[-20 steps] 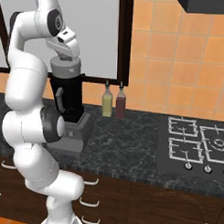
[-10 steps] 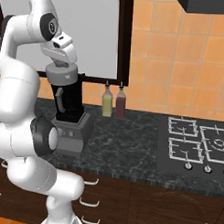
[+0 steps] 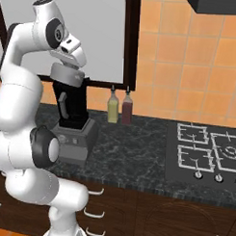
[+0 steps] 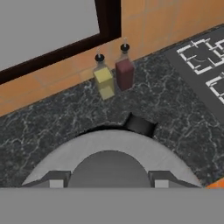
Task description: Close the lid blender by securely placing the lid on top.
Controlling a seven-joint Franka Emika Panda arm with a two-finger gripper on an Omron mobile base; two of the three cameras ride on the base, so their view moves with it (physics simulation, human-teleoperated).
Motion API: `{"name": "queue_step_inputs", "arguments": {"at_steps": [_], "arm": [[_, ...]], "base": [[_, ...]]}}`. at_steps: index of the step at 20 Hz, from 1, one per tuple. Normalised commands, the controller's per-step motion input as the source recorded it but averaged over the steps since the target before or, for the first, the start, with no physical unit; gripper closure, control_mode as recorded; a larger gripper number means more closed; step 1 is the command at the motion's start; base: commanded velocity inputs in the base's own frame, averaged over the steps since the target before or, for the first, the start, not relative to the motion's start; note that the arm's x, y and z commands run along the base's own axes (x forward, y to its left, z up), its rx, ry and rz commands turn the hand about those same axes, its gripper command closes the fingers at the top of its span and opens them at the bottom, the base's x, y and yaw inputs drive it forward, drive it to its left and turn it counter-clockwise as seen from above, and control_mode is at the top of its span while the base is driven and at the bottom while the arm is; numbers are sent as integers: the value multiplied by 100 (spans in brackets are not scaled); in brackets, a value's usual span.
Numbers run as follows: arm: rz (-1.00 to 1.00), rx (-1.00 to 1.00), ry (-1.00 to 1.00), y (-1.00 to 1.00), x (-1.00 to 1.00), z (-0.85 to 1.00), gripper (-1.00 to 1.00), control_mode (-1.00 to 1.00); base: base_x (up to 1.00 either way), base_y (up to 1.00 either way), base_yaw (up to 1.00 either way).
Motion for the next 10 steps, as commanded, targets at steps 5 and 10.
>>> {"name": "queue_step_inputs", "arguments": {"at_steps": [5, 10], "arm": [[0, 0, -17, 0, -11, 7, 100, -100], [0, 0, -6, 0, -6, 3, 100, -100]], "base": [[0, 0, 0], [0, 0, 0]]}}
